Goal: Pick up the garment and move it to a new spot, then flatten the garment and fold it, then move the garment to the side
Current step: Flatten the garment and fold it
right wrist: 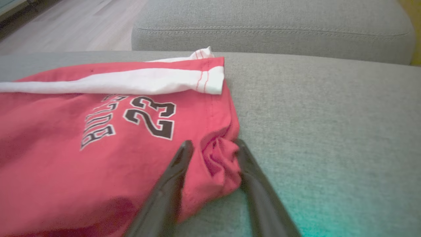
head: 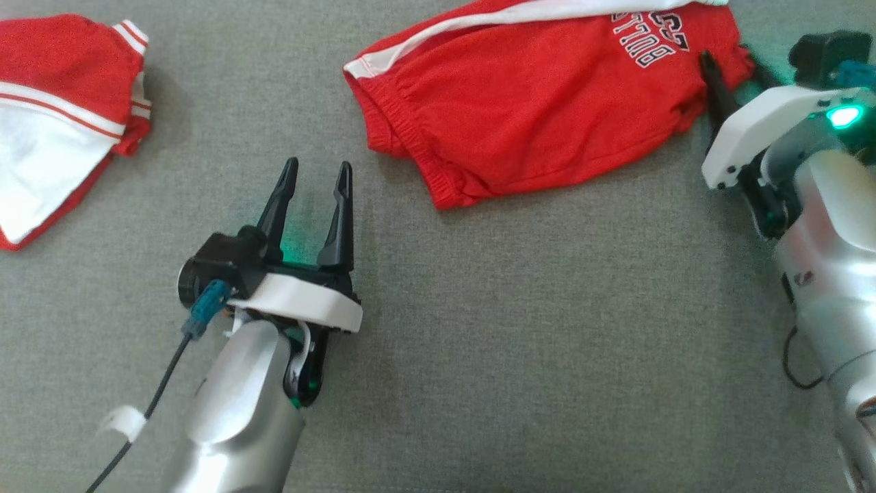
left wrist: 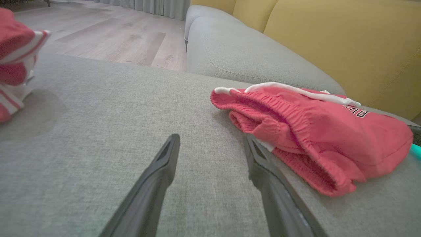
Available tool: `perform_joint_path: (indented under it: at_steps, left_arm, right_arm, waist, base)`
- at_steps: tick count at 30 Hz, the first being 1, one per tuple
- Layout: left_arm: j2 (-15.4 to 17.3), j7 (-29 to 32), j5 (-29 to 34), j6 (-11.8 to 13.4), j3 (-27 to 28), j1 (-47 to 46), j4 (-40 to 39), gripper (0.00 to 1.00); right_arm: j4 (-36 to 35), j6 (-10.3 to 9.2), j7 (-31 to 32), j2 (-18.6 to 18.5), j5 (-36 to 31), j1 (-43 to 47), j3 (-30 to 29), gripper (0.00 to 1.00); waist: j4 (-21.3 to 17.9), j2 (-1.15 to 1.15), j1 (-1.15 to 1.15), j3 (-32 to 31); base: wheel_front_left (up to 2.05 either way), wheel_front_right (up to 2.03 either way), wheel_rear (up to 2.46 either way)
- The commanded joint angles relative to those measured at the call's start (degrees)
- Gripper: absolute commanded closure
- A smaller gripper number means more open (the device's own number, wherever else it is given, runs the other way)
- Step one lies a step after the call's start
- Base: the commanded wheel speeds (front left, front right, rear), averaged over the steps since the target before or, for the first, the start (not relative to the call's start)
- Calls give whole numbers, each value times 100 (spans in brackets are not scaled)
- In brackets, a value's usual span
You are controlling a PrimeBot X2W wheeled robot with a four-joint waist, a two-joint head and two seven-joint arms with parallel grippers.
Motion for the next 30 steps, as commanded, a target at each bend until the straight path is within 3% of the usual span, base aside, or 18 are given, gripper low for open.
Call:
perform_joint_path:
  at_steps: [1, 8, 19, 26, 30]
  left_arm:
    - [101, -29, 83, 57, 220, 107, -169, 0]
    - [101, -29, 305, 56, 442, 593, -110, 0]
    - [101, -29, 527, -24, 713, 1536, -186, 0]
    - [101, -29, 513, -36, 647, 1739, -250, 0]
    - [101, -29, 480, -40, 544, 1730, -227, 0]
  right_arm:
    - [-4, -5, 32, 86, 226, 360, 102, 100]
    - [17, -5, -677, 153, 842, 901, -169, 100]
    - [-259, -5, -995, -89, 1594, 2068, -201, 100]
    - [-508, -5, -1234, -192, 1561, 2094, -226, 100]
    - [-934, -5, -1327, 16, 1399, 1804, -59, 100]
  waist:
    - [-7, 0, 1, -131]
    - [-176, 0, 1, -750]
    - [-293, 0, 1, -1435]
    - [-206, 0, 1, -1415]
    - [-91, 0, 1, -1423]
  base:
    - [0, 0, 0]
    - [0, 0, 0]
    - [0, 0, 0]
    - [0, 0, 0]
    - [0, 0, 0]
